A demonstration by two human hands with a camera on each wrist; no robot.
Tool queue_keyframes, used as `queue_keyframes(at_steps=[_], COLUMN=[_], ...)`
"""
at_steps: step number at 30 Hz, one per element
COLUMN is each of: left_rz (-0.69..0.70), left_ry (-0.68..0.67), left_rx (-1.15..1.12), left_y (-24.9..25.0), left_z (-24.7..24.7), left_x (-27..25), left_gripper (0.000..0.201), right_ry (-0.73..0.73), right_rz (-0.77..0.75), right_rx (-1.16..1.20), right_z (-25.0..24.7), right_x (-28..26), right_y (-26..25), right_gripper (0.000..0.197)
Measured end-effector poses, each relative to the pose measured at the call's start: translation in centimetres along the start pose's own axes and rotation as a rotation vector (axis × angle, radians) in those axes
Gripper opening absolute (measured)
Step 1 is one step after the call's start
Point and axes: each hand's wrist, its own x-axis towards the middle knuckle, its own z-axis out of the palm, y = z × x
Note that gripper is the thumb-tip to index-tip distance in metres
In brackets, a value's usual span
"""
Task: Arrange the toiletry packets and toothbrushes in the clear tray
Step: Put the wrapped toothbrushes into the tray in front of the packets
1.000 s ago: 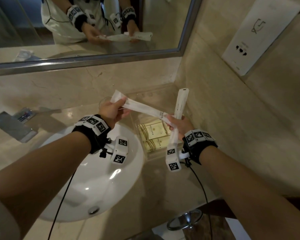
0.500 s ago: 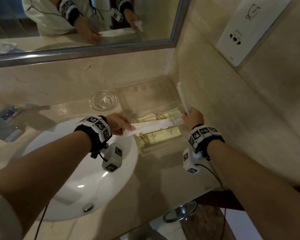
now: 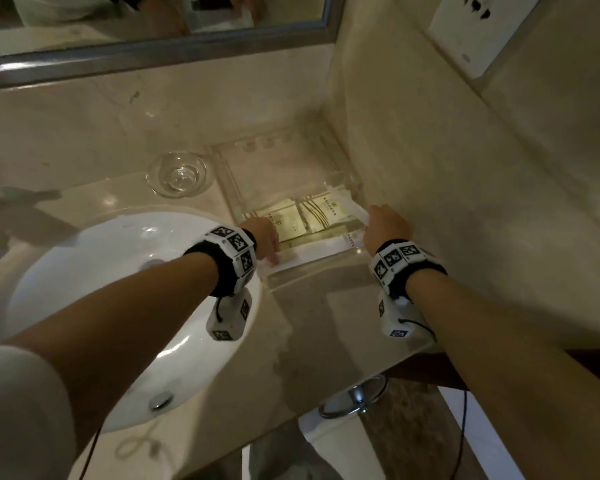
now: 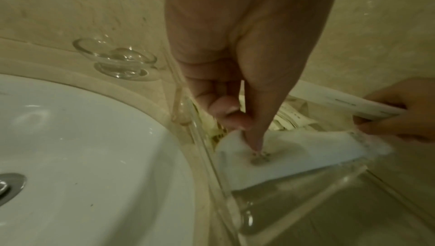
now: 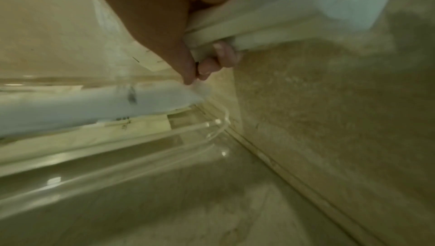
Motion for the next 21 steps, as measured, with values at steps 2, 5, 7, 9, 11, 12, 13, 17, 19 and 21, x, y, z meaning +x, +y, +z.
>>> queue_keyframes(at_steps=[2, 5, 7, 9, 11, 12, 13, 17, 19, 21], left_rz=[0.0, -0.017, -0.039, -0.051, -0.044, -0.04, -0.041, -0.012, -0.011, -0.012], left_ry=[-0.018, -0.029, -0.021, -0.02, -0.043, -0.054, -0.059, 0.005, 0.109, 0.206], left_rx=[-0.003, -0.009, -0.052, -0.071, -0.05, -0.041, -0.043, 0.044, 0.011, -0.156], left_y=[0.3, 0.5, 0.7, 0.8, 0.9, 0.9, 1.0, 1.1, 0.9, 0.6], left_z=[0.5, 1.3, 1.7, 2.1, 2.4, 2.5, 2.5, 1.8, 1.1, 0.1], left_x=[0.4, 0.7, 1.0, 1.3, 1.4, 1.4, 1.3, 0.9, 0.9, 0.8], left_gripper=[0.029, 0.026, 0.024, 0.023, 0.024, 0.024, 0.024, 0.026, 0.032, 0.043], right_ry=[-0.009, -0.029, -0.019, -0.019, -0.048, -0.061, -0.064, -0.009, -0.046, -0.177], right_rz=[0.025, 0.036, 0.035, 0.045, 0.06, 0.062, 0.063, 0.049, -0.004, -0.076], right_rx=[0.02, 0.033, 0.056, 0.081, 0.099, 0.11, 0.126, 0.215, 0.284, 0.427], right_z=[0.5, 1.2, 1.6, 1.8, 1.9, 1.9, 1.9, 1.7, 1.3, 0.9], right_x=[0.2, 0.3, 0.3, 0.5, 0.6, 0.6, 0.6, 0.3, 0.1, -0.3], right_y=[0.2, 0.3, 0.3, 0.3, 0.3, 0.3, 0.3, 0.2, 0.2, 0.0], right_gripper=[0.026, 0.026, 0.026, 0.027, 0.029, 0.029, 0.03, 0.032, 0.031, 0.022])
